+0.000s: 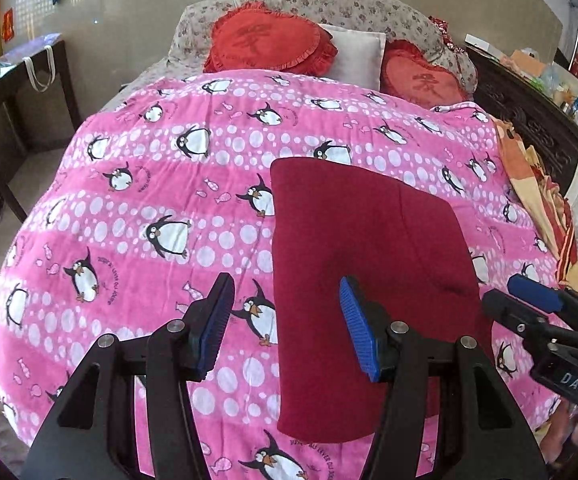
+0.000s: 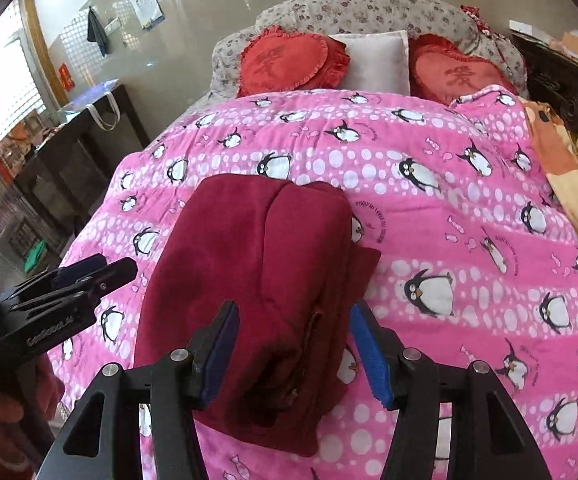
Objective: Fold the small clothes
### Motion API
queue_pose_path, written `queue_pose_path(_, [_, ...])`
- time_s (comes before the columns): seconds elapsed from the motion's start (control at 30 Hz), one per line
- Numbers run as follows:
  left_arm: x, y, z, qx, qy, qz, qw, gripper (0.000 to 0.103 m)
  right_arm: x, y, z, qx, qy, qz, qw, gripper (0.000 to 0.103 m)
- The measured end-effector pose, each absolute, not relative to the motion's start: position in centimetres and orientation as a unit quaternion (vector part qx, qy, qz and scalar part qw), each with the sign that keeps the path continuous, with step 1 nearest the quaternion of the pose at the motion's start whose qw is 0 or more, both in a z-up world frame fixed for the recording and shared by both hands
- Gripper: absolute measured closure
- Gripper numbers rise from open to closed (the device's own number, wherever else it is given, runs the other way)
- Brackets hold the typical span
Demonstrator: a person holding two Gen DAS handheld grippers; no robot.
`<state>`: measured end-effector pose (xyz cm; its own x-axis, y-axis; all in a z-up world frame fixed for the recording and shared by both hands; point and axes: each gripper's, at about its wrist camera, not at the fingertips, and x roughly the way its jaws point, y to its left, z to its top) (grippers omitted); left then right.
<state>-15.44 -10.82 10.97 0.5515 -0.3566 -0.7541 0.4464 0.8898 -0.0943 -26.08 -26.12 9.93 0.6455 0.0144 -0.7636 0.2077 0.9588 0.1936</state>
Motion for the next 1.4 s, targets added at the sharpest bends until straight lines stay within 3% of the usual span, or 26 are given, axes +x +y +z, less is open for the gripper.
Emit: queue_pose_path(1.4, [-15.3, -10.0, 10.4, 0.055, 0.417, -0.215, 0.882, 0.048, -24.9, -25.0, 8.5, 0.145, 0.449, -0.070, 0.879, 0.047])
